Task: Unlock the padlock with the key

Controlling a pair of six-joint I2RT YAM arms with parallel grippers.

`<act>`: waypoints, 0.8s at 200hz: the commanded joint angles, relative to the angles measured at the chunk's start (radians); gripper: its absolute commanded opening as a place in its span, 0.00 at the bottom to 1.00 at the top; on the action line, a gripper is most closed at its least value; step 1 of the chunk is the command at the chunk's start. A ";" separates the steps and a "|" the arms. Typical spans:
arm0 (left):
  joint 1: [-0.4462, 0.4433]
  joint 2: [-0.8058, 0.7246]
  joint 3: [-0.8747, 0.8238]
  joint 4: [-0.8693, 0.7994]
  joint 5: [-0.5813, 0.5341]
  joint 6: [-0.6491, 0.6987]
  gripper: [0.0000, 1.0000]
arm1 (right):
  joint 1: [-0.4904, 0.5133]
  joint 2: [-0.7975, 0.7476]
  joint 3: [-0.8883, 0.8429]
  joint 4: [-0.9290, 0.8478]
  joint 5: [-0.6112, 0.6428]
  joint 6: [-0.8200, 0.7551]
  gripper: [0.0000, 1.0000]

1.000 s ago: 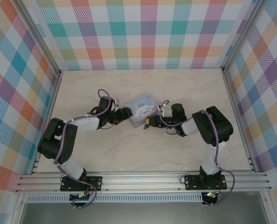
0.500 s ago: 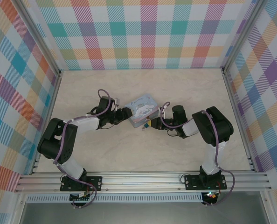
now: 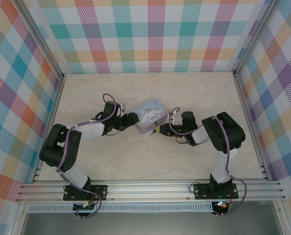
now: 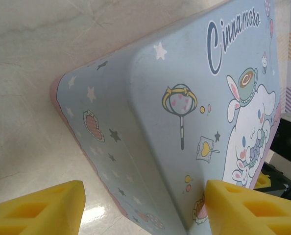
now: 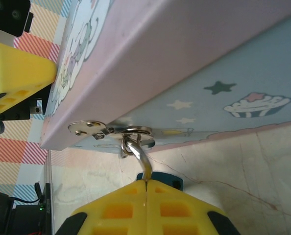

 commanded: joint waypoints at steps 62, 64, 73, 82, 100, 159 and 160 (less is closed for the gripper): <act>-0.021 0.026 -0.032 -0.118 -0.039 0.010 0.65 | -0.011 -0.053 -0.017 0.052 0.029 0.010 0.11; -0.022 0.025 -0.031 -0.118 -0.039 0.011 0.64 | -0.011 -0.053 -0.017 0.050 0.030 0.010 0.12; -0.021 0.025 -0.031 -0.117 -0.039 0.010 0.65 | -0.012 -0.054 -0.024 0.045 0.035 0.001 0.18; -0.021 0.025 -0.031 -0.117 -0.039 0.010 0.65 | -0.014 -0.054 -0.032 0.050 0.036 -0.004 0.24; -0.021 0.024 -0.030 -0.117 -0.038 0.010 0.65 | -0.016 -0.050 -0.040 0.068 0.027 -0.006 0.34; -0.021 0.025 -0.030 -0.115 -0.036 0.008 0.65 | -0.016 0.004 0.014 0.047 -0.009 0.005 0.48; -0.021 0.025 -0.030 -0.115 -0.036 0.008 0.65 | -0.016 0.005 0.015 0.049 -0.009 0.007 0.48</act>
